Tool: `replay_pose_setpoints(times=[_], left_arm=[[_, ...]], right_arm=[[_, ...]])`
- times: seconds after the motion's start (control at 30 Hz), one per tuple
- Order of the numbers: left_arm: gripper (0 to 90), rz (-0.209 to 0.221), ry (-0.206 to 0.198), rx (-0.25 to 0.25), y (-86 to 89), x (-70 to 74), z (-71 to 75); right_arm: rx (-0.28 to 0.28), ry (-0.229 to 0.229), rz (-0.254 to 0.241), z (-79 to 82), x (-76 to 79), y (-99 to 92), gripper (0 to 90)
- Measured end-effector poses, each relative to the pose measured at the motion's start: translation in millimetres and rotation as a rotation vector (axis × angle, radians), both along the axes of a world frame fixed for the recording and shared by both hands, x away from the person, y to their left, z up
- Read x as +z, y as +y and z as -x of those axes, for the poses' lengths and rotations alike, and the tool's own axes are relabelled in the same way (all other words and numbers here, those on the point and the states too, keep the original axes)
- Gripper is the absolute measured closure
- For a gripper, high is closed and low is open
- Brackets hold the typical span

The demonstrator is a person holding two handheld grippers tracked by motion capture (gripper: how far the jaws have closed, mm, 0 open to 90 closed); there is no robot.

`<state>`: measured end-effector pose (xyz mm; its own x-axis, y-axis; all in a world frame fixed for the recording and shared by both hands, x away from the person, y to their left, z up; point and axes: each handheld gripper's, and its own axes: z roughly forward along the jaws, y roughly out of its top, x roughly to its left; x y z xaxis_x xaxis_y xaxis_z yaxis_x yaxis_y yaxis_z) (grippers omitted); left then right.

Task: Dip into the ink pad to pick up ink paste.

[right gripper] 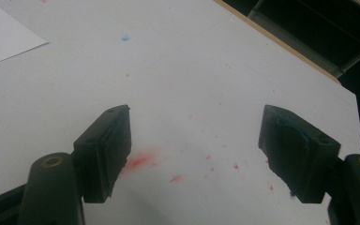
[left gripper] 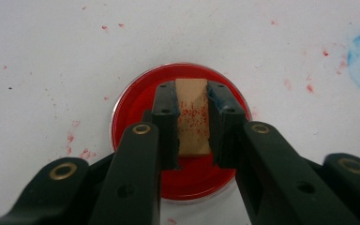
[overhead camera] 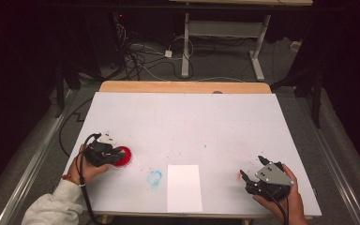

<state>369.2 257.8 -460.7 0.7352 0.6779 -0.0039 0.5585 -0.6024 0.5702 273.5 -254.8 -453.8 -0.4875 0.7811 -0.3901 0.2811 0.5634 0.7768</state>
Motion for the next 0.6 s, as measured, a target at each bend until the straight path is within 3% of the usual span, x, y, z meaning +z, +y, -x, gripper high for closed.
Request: replay_pose_setpoints(times=[0.6], left_arm=[[73.8, -0.022, -0.015, 0.005, -2.6, -0.5, 2.3]], right_arm=[[0.003, -0.004, -0.005, -2.0, 1.4, 1.8, 26.1]])
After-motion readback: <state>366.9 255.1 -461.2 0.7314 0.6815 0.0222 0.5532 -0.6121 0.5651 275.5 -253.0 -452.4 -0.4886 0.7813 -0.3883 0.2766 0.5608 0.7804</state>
